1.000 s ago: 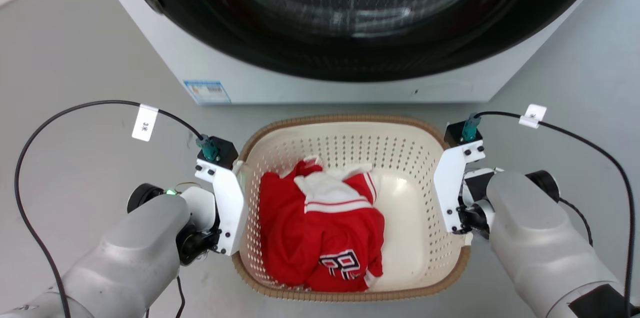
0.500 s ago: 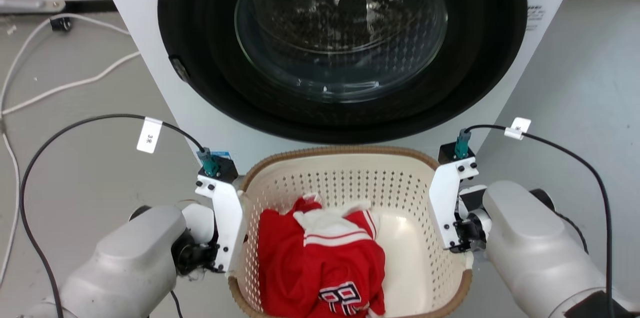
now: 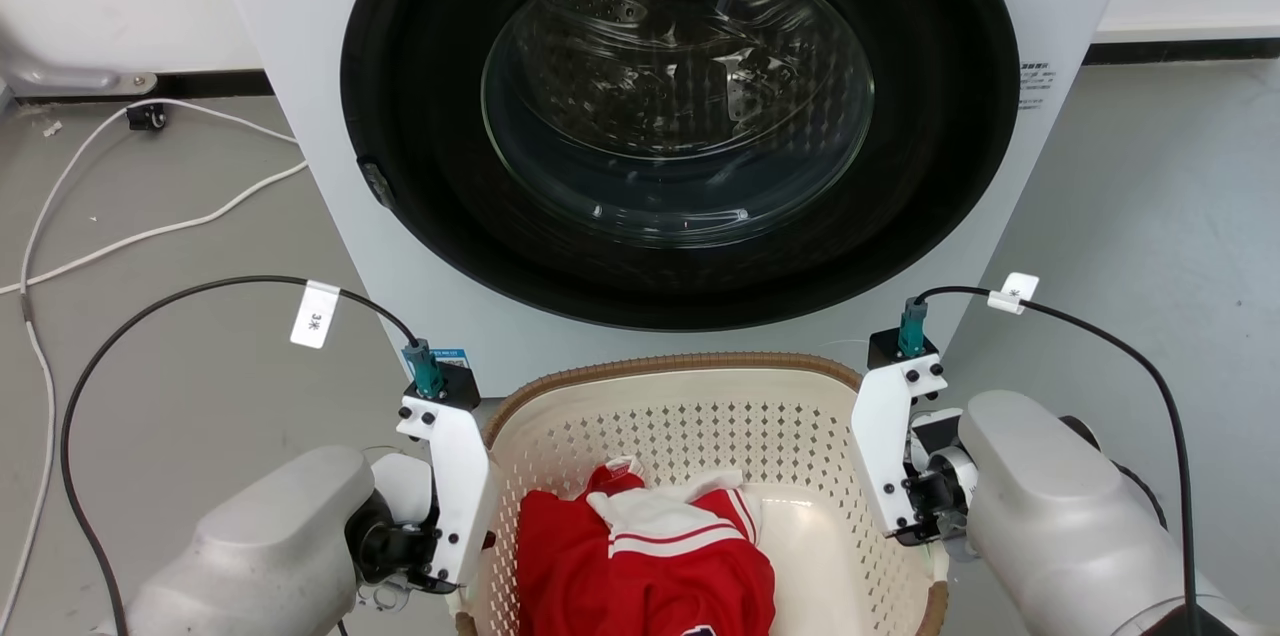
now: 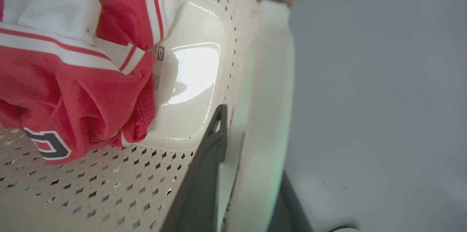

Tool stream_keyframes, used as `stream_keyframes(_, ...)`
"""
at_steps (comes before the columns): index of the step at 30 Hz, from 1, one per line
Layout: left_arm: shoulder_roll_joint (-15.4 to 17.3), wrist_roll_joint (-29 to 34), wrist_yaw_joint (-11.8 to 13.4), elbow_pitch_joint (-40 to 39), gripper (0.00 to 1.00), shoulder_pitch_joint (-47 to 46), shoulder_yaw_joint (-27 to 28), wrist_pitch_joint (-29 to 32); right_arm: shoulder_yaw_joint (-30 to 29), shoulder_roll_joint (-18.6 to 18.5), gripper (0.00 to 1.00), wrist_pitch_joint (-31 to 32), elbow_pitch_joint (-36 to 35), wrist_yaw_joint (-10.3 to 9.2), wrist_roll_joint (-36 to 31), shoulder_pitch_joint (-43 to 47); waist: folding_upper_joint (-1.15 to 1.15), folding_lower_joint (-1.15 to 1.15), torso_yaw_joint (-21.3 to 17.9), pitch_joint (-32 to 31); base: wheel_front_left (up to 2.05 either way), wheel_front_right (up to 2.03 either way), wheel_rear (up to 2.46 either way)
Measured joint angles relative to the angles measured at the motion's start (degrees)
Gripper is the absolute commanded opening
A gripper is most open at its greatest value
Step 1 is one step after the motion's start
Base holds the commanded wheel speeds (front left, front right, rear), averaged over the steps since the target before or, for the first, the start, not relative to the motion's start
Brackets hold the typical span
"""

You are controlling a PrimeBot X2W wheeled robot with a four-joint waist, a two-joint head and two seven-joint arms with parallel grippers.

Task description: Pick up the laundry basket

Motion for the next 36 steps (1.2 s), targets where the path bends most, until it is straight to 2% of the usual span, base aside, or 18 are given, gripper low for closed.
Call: stream_keyframes(36,0.05,0.09,0.00,0.24,0.00,0.54,-0.01,1.72,4.59,-0.07,0.00,-0.38,0.98,0.00,4.43,-0.15,0.00,0.01,-0.54,-0.72,0.00,0.00,0.00)
